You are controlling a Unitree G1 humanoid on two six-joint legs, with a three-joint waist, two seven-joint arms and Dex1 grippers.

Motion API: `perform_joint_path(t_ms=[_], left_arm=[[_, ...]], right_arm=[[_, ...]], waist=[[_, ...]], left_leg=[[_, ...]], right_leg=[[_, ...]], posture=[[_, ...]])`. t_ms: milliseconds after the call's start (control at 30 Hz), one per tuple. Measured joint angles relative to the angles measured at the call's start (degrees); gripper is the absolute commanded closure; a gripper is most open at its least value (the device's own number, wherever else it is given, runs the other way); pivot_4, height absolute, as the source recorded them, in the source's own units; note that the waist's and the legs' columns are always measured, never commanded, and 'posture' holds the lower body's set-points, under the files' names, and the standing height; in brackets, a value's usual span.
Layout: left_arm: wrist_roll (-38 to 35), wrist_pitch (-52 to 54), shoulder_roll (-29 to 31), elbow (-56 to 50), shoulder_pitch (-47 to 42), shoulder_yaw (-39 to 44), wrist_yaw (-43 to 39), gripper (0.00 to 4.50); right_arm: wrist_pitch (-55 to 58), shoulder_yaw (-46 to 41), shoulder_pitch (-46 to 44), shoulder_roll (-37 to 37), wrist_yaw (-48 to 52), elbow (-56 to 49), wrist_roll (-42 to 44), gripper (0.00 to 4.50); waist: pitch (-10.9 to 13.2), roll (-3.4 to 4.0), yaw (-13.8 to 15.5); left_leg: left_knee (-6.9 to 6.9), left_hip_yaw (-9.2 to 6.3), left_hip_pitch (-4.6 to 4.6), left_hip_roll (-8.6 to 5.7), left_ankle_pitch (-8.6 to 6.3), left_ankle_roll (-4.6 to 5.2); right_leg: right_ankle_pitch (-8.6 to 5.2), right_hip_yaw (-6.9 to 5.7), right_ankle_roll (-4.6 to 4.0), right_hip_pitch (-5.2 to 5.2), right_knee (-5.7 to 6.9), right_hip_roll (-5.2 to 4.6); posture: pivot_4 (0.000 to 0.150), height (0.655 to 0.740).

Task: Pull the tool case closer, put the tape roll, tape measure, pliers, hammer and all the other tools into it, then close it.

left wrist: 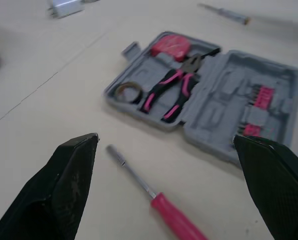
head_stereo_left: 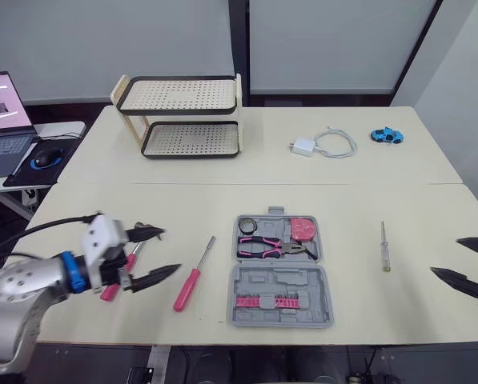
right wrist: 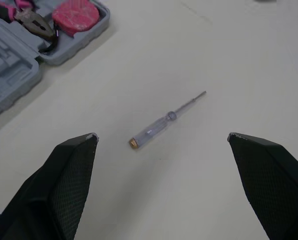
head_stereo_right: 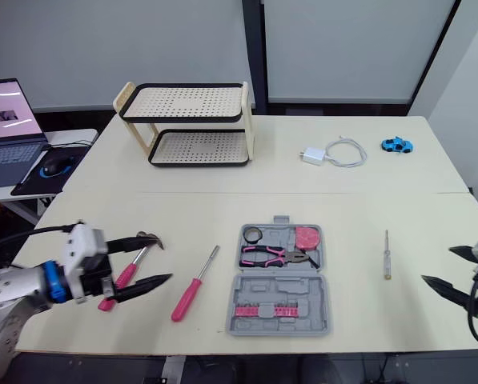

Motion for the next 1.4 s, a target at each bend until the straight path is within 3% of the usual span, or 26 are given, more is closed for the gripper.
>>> perform_joint_path(t_ms=[167, 300, 567, 867, 1267, 1400], left_arm=[[-1.0, 4.0, -0.6, -0.7, -10.1, -7.7, -0.9, 0.0], [-1.0, 4.9, -3.3, -0.2, -15.9, -12.4, -1.0, 0.0], [1.5, 1.3, -4.5, 3.9, -16.9, -16.9, -3.7, 0.0], [3.1, -0.4, -5.7, 4.1, -16.9, -18.8, -4.4, 0.0], [2.3, 1.3, -7.3, 2.7, -19.1, -20.0, -4.3, 0.0], [1.4, 1.5, -8.9, 2.1, -20.0, -20.0, -4.2, 0.0]], right_arm=[[11.1, 10.2, -9.2, 2.2, -11.2, -1.8, -0.3, 0.02], [19.2, 18.7, -17.7, 8.5, -21.5, -1.2, -2.0, 0.02], [21.7, 26.3, -26.0, 16.1, -32.3, 9.1, -6.8, 0.02], [17.0, 28.8, -30.7, 19.8, -36.5, 20.1, -10.0, 0.02], [14.5, 26.3, -31.6, 24.6, -41.8, 23.9, -9.9, 0.02], [14.2, 25.8, -31.7, 25.5, -42.8, 24.1, -9.8, 0.93]], waist=[[0.0, 0.01, -0.2], [0.0, 0.0, -0.3], [0.1, 0.02, -0.2], [0.1, 0.05, -0.3], [0.1, 0.05, -0.3], [0.1, 0.06, -0.3]], left_leg=[[-0.01, 0.01, -0.03, -0.06, 0.0, 0.0], [0.0, 0.01, -0.08, -0.07, 0.01, -0.01], [0.0, -0.05, -0.13, -0.07, 0.0, 0.0], [0.0, -0.07, -0.12, -0.08, 0.0, 0.0], [0.0, -0.1, -0.11, -0.1, 0.0, 0.0], [0.0, -0.09, -0.11, -0.09, 0.0, 0.0]], right_leg=[[0.0, -0.01, 0.0, -0.05, 0.0, 0.1], [0.0, 0.04, 0.0, -0.11, 0.01, 0.11], [0.0, 0.04, 0.0, -0.21, 0.01, 0.1], [0.0, 0.06, 0.0, -0.24, 0.05, 0.11], [0.0, 0.05, 0.0, -0.23, 0.06, 0.13], [0.0, 0.07, 0.0, -0.23, 0.07, 0.13]], posture=[[0.15, 0.74], [0.15, 0.74], [0.15, 0.74], [0.15, 0.74], [0.15, 0.74], [0.15, 0.74]])
